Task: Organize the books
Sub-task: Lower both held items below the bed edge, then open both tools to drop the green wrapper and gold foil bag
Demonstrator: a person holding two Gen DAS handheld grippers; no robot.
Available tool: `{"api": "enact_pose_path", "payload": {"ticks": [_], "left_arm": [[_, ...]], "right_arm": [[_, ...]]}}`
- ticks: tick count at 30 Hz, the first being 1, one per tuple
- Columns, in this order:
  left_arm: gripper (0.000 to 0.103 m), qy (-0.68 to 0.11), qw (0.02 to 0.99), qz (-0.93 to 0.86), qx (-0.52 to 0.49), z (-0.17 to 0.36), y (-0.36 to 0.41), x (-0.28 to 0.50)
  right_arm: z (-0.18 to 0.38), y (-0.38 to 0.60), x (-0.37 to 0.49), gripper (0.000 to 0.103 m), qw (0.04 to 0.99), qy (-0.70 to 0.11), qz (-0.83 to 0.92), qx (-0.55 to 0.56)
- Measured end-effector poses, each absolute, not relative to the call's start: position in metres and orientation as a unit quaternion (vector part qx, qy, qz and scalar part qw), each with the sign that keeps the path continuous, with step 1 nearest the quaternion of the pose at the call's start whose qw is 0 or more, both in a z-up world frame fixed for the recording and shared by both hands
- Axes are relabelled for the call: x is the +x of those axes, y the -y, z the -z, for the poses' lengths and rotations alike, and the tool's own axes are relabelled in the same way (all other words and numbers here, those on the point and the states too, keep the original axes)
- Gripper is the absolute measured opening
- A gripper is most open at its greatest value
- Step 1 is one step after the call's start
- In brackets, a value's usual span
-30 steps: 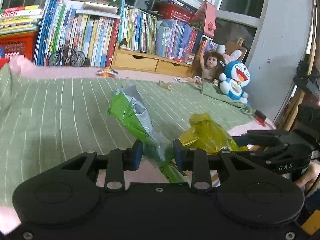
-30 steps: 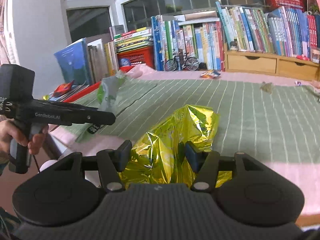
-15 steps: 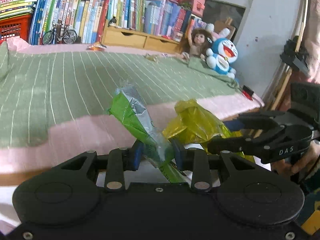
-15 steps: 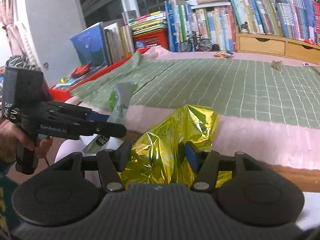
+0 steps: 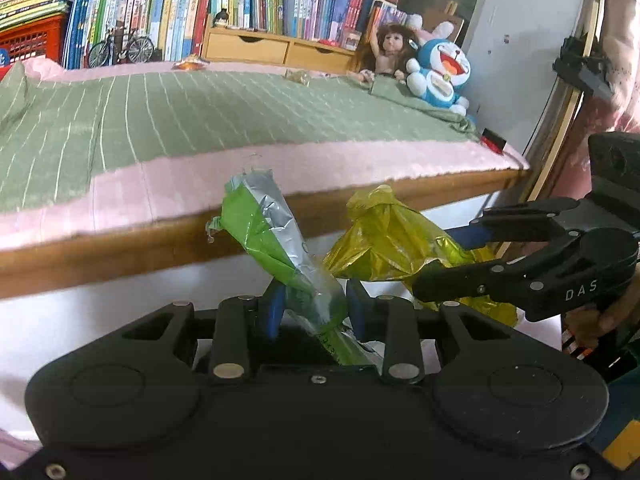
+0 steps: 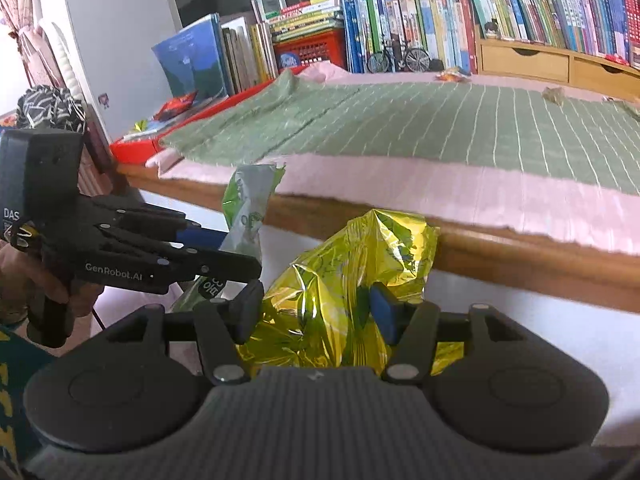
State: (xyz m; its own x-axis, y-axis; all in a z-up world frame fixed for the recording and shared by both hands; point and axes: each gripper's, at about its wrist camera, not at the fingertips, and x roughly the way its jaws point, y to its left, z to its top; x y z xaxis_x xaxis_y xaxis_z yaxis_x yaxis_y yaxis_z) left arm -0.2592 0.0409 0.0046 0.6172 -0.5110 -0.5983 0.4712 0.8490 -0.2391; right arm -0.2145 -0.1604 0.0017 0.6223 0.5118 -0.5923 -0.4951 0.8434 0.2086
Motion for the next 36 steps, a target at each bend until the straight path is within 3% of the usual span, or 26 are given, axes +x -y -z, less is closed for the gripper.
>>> {"api": "enact_pose_path", "payload": {"ticks": [14, 36], "left_arm": [[0.031, -0.361, 0.891, 0.275, -0.01, 0.034, -0.025, -0.271], [0.035, -0.389, 0.876, 0.285, 0.001, 0.056, -0.012, -0.257]], "right_arm": [[0.039, 0.152, -0.225, 0.062, 0.905, -0.362, -0.222, -0.018], [0.052, 0.154, -0.221, 0.063, 0.904, -0.38, -0.195, 0.004]]}}
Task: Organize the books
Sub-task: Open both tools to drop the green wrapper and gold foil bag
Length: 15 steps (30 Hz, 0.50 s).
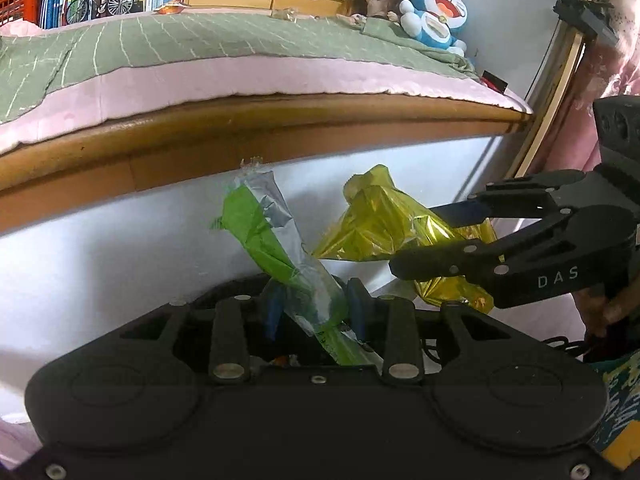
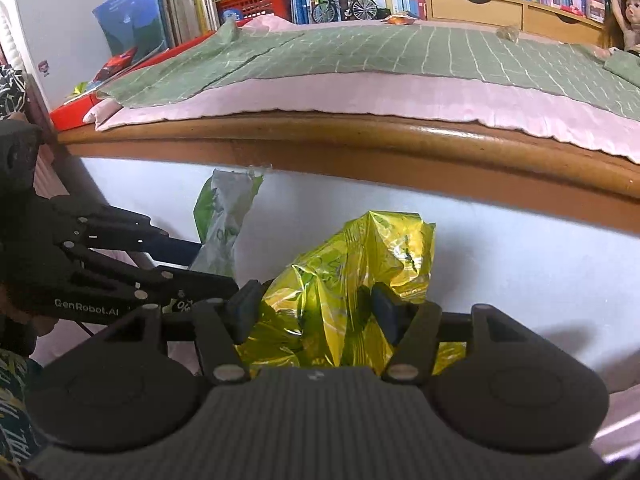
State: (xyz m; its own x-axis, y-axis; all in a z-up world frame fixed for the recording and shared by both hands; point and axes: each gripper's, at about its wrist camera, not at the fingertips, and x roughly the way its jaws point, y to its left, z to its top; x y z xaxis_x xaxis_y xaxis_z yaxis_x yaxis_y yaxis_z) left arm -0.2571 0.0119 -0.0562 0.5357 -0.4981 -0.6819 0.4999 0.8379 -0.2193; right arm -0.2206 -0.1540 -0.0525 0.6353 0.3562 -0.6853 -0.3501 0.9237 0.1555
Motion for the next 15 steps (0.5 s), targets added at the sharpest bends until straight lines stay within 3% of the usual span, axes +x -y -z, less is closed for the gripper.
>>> {"api": "enact_pose_path", "payload": {"ticks": [2, 6, 10, 15], "left_arm": [[0.047, -0.388, 0.878, 0.281, 0.003, 0.057, -0.012, -0.255], [0.093, -0.387, 0.888, 0.247, -0.007, 0.059, -0.014, -0.248], [0.102, -0.384, 0.895, 0.228, -0.011, 0.057, -0.019, -0.243], [0.103, -0.379, 0.902, 0.209, -0.005, 0.053, -0.028, -0.241]], "right_arm": [[0.052, 0.154, -0.22, 0.063, 0.905, -0.379, -0.193, 0.004], [0.051, 0.155, -0.22, 0.063, 0.908, -0.374, -0.188, 0.002], [0.049, 0.157, -0.219, 0.063, 0.91, -0.371, -0.185, 0.003], [0.048, 0.154, -0.217, 0.063, 0.911, -0.366, -0.19, 0.002]]}}
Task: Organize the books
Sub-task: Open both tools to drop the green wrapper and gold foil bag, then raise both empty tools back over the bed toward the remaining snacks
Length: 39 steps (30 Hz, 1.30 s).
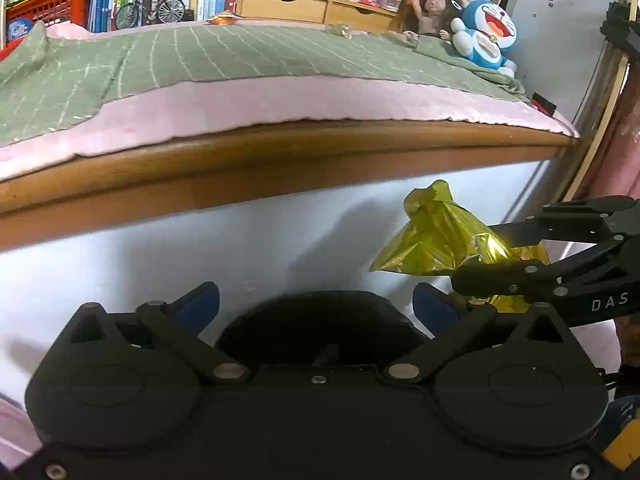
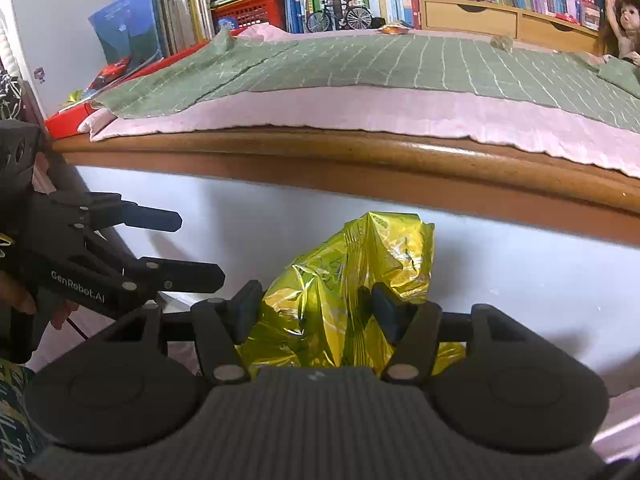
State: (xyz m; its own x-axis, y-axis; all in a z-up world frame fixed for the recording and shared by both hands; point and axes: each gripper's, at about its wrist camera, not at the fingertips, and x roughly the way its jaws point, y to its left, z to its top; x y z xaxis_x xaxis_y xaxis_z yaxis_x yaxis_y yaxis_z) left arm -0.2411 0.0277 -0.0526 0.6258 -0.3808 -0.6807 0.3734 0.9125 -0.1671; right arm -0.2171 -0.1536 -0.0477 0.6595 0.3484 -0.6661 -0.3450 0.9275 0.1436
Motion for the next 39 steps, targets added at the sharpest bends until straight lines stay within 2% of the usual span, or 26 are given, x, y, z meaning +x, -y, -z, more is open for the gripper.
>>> {"api": "enact_pose_path", "payload": {"ticks": [12, 13, 16, 17, 18, 39], "left_arm": [[0.103, -0.378, 0.906, 0.188, -0.023, 0.051, -0.04, -0.246], [0.103, -0.377, 0.907, 0.187, -0.024, 0.051, -0.041, -0.247], [0.103, -0.375, 0.908, 0.184, -0.023, 0.049, -0.042, -0.248], [0.103, -0.376, 0.908, 0.183, -0.023, 0.049, -0.042, -0.248], [0.103, -0.375, 0.909, 0.181, -0.023, 0.049, -0.043, -0.248], [0.103, -0.369, 0.913, 0.175, -0.02, 0.042, -0.043, -0.247]], "right_arm": [[0.049, 0.14, -0.214, 0.064, 0.904, -0.37, -0.217, -0.01], [0.049, 0.139, -0.212, 0.067, 0.903, -0.37, -0.218, -0.011], [0.05, 0.137, -0.211, 0.088, 0.904, -0.367, -0.219, -0.019], [0.05, 0.136, -0.21, 0.101, 0.904, -0.368, -0.217, -0.022], [0.05, 0.135, -0.209, 0.103, 0.905, -0.367, -0.212, -0.025], [0.051, 0.138, -0.204, 0.103, 0.904, -0.381, -0.188, -0.042]]}}
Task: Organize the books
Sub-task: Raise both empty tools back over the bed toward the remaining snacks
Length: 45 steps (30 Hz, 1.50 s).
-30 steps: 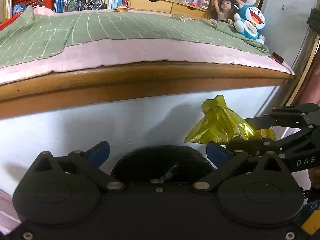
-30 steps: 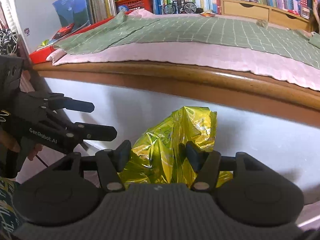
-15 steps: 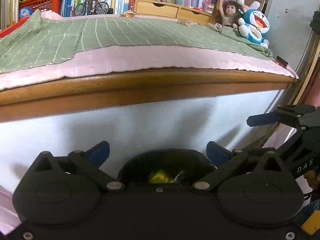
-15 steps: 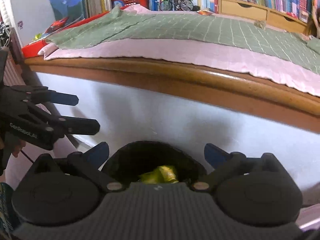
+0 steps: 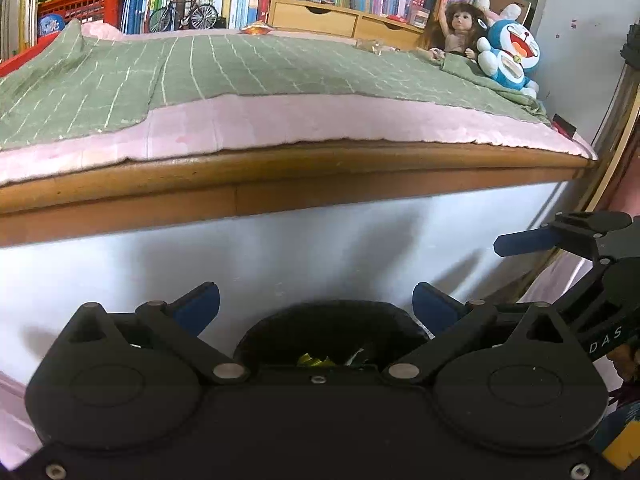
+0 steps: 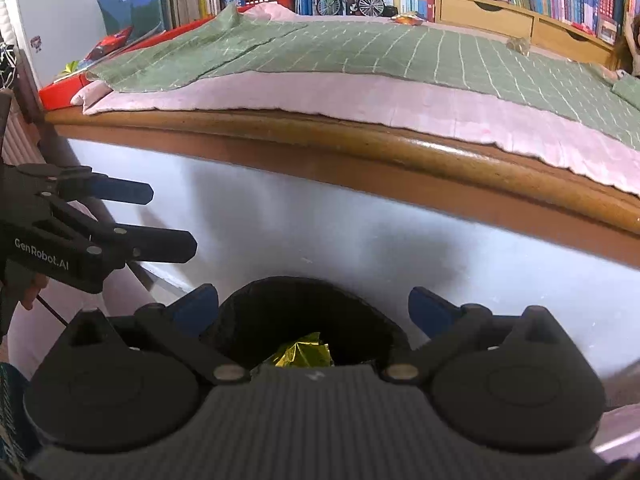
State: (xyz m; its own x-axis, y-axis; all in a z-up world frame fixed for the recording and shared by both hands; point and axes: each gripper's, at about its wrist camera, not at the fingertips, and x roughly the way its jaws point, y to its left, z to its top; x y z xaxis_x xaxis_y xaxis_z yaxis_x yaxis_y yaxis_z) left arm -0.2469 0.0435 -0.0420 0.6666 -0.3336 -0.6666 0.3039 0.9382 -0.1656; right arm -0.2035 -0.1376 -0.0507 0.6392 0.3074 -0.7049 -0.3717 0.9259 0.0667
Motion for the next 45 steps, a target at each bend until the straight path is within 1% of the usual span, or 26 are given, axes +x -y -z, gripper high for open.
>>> {"api": "enact_pose_path", "payload": {"ticks": [8, 13, 20, 26, 35, 42, 45], "left_arm": [[0.103, -0.358, 0.916, 0.182, 0.006, 0.031, -0.037, -0.244], [0.103, -0.357, 0.914, 0.192, 0.021, 0.019, -0.034, -0.238], [0.103, -0.31, 0.927, 0.208, 0.045, -0.016, -0.031, -0.234], [0.103, -0.291, 0.932, 0.207, 0.069, -0.039, -0.028, -0.213], [0.103, -0.229, 0.951, 0.194, 0.076, -0.083, -0.033, -0.139], [0.103, -0.187, 0.963, 0.18, 0.069, -0.112, -0.035, -0.061], [0.103, -0.182, 0.963, 0.189, 0.062, -0.121, -0.033, -0.023]], "right_arm": [[0.04, 0.14, -0.197, 0.103, 0.909, -0.372, -0.183, -0.04], [0.024, 0.145, -0.194, 0.103, 0.917, -0.35, -0.184, -0.04], [-0.009, 0.149, -0.18, 0.103, 0.932, -0.311, -0.182, -0.046], [-0.029, 0.152, -0.159, 0.103, 0.943, -0.283, -0.162, -0.069], [-0.058, 0.173, -0.101, 0.103, 0.955, -0.258, -0.13, -0.074], [-0.088, 0.209, -0.046, 0.103, 0.967, -0.23, -0.108, 0.006], [-0.098, 0.218, -0.024, 0.103, 0.973, -0.215, -0.089, 0.002]]}}
